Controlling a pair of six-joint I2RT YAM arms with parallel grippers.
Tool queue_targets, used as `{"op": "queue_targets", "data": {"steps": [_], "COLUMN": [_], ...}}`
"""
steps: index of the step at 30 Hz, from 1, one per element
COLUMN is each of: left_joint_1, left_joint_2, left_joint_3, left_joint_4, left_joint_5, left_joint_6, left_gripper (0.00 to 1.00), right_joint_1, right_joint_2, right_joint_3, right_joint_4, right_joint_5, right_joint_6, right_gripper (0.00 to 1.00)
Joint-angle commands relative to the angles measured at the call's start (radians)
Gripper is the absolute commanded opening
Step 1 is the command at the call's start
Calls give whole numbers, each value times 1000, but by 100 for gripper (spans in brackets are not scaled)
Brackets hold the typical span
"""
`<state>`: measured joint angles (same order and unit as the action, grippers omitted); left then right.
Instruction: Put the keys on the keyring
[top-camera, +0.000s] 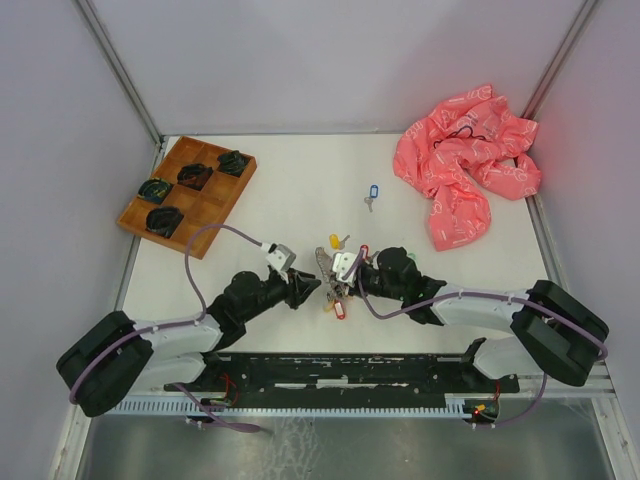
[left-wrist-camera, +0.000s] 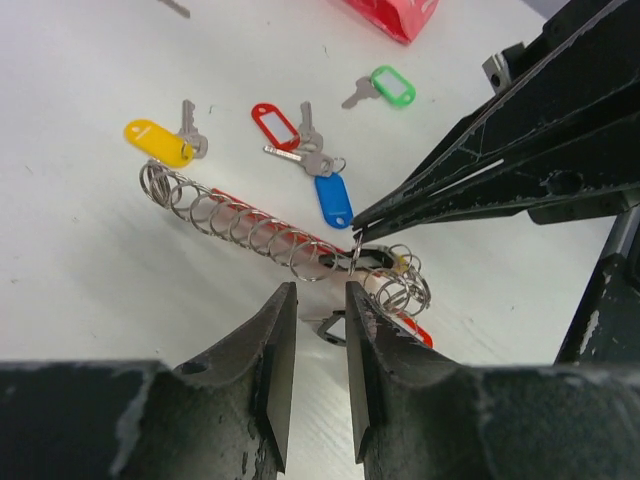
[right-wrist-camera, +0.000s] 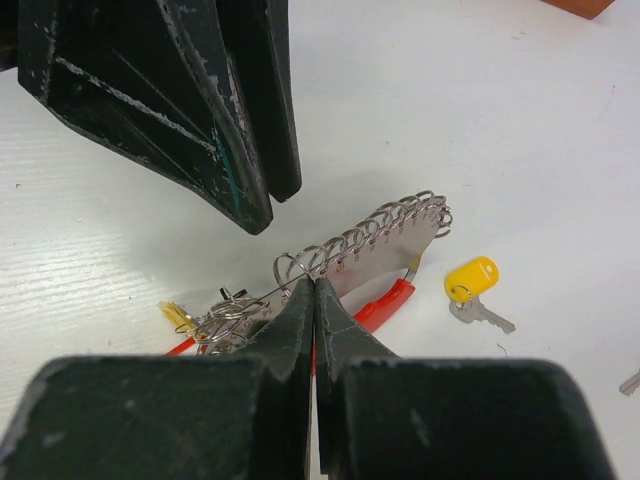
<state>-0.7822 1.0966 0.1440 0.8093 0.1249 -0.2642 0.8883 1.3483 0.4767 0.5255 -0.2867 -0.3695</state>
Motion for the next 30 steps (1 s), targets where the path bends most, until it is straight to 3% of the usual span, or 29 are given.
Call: {"op": "queue_targets", "data": {"steps": [1,12,30], "left_joint_1": [-3,-4,-5], "left_joint_2": [57,230,372], "left_joint_3": [-4,8,13], "left_joint_4": [114,364,526], "left_joint_5": [55,156,68], "left_joint_6": [84,4,7], "left_gripper": [33,30,21], "right_joint_1": [4,5,4], "right_joint_2": [-29,-41,-36], "right_joint_3": [34,26,14], "right_joint_4": [22,49,99], "right_joint_5": [11,31,31], "right_joint_6": [-46,-68,-41], "right_gripper": [1,1,1]}}
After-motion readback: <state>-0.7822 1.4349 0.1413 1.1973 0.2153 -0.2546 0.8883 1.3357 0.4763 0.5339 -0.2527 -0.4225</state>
